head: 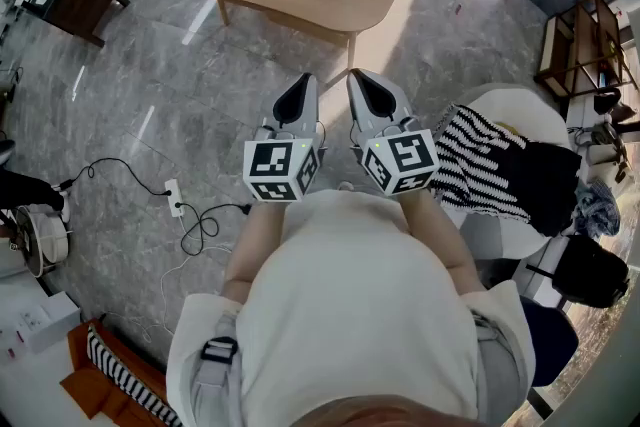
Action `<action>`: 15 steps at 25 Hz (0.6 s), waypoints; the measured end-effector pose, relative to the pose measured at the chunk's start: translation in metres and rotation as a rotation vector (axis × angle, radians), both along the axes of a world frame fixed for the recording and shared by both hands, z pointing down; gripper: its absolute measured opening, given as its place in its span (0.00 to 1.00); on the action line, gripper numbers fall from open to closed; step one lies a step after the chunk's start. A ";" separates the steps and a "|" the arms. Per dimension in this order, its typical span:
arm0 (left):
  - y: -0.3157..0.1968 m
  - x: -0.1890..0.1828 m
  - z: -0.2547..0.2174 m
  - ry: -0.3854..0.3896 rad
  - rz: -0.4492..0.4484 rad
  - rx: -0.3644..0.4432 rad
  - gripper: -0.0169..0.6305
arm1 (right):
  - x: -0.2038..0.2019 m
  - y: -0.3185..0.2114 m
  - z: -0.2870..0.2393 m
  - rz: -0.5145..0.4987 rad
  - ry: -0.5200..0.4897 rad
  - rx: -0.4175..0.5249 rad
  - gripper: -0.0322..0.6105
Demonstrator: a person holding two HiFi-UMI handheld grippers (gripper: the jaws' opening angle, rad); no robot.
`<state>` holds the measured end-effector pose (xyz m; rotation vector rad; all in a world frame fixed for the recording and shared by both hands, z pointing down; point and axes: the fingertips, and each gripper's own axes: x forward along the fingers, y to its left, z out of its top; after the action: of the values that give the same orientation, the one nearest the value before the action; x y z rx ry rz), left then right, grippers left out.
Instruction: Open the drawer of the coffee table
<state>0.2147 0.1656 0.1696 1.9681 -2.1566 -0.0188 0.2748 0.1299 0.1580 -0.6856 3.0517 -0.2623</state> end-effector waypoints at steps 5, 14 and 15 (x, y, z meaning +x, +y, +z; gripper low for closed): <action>-0.002 0.001 0.000 0.002 0.006 0.001 0.02 | -0.001 0.000 0.001 -0.006 0.004 0.001 0.05; -0.003 0.005 0.001 0.003 0.011 0.000 0.02 | 0.000 -0.001 0.002 -0.011 0.004 -0.001 0.05; -0.002 0.004 0.002 0.006 0.010 -0.001 0.02 | 0.000 -0.001 0.003 -0.014 0.001 -0.007 0.05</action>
<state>0.2191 0.1634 0.1712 1.9759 -2.1422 -0.0212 0.2748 0.1285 0.1608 -0.6646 3.0588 -0.2733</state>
